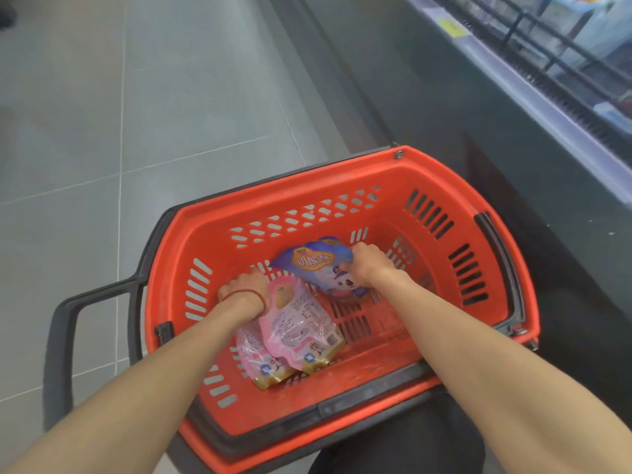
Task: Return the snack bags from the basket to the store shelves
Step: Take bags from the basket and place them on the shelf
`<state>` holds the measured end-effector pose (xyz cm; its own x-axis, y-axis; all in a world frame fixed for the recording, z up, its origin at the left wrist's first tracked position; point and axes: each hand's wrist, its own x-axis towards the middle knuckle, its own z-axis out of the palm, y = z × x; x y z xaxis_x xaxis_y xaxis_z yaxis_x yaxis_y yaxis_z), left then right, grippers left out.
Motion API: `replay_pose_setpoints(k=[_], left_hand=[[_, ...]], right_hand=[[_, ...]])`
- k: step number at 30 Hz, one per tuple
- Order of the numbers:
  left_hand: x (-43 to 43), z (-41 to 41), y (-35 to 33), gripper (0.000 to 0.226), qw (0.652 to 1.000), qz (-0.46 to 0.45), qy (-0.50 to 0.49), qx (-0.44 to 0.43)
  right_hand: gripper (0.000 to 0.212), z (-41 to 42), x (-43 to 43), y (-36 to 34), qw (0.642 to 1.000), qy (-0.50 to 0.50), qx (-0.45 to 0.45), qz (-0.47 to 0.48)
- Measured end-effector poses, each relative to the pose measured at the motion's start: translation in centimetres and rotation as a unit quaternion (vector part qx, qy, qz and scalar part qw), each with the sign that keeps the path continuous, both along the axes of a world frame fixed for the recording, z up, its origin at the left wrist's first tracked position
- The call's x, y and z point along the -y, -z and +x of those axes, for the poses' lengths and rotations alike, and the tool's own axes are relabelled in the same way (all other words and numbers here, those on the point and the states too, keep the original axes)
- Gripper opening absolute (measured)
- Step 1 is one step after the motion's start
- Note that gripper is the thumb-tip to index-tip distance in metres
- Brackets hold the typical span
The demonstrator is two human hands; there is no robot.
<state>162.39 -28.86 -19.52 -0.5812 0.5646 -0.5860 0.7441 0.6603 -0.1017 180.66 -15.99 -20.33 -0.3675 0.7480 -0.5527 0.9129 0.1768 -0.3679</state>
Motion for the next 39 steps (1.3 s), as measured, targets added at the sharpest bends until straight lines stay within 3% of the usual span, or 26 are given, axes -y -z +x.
replay_pose_setpoints(k=[4, 9, 15, 17, 23, 25, 29, 33, 37, 39], left_hand=[[-1.2, 0.5, -1.2, 0.028, 0.958, 0.18, -0.141, 0.175], [-2.8, 1.2, -4.3, 0.021, 0.849, 0.224, -0.309, 0.365], [-3.2, 4.5, -7.6, 0.012, 0.767, 0.342, -0.355, 0.41], [-3.5, 6.0, -7.7, 0.019, 0.745, 0.375, -0.357, 0.421], [-3.2, 7.9, -5.6, 0.038, 0.766, 0.292, -0.3, 0.488], [-2.8, 7.5, -4.3, 0.053, 0.778, 0.325, -0.304, 0.444], [-2.2, 6.7, -1.7, 0.088, 0.846, 0.346, -0.31, 0.263], [-3.1, 6.7, 0.7, 0.131, 0.842, 0.271, -0.339, 0.32], [-3.6, 7.1, 2.4, 0.12, 0.838, 0.298, -0.341, 0.305], [-3.4, 7.1, 2.8, 0.102, 0.864, 0.308, -0.291, 0.271]], right_hand=[[0.028, 0.5, 0.2, -1.4, 0.999, 0.003, 0.002, 0.033], [0.027, 2.4, 0.5, -3.8, 0.997, 0.03, 0.013, 0.072], [0.028, 5.3, 1.1, -5.8, 0.993, 0.039, 0.057, 0.097], [0.028, 6.0, 1.4, -6.3, 0.992, 0.027, 0.078, 0.095], [0.032, 7.4, 2.0, -6.4, 0.992, 0.02, 0.103, 0.066], [0.032, 7.4, 2.0, -6.5, 0.993, 0.026, 0.091, 0.069], [0.034, 7.6, 2.4, -6.5, 0.994, 0.034, 0.075, 0.068], [0.034, 7.9, 2.4, -6.6, 0.996, 0.044, 0.052, 0.054], [0.038, 8.1, 2.6, -6.6, 0.997, 0.047, 0.025, 0.051], [0.04, 8.2, 2.8, -6.5, 0.998, 0.046, 0.019, 0.044]])
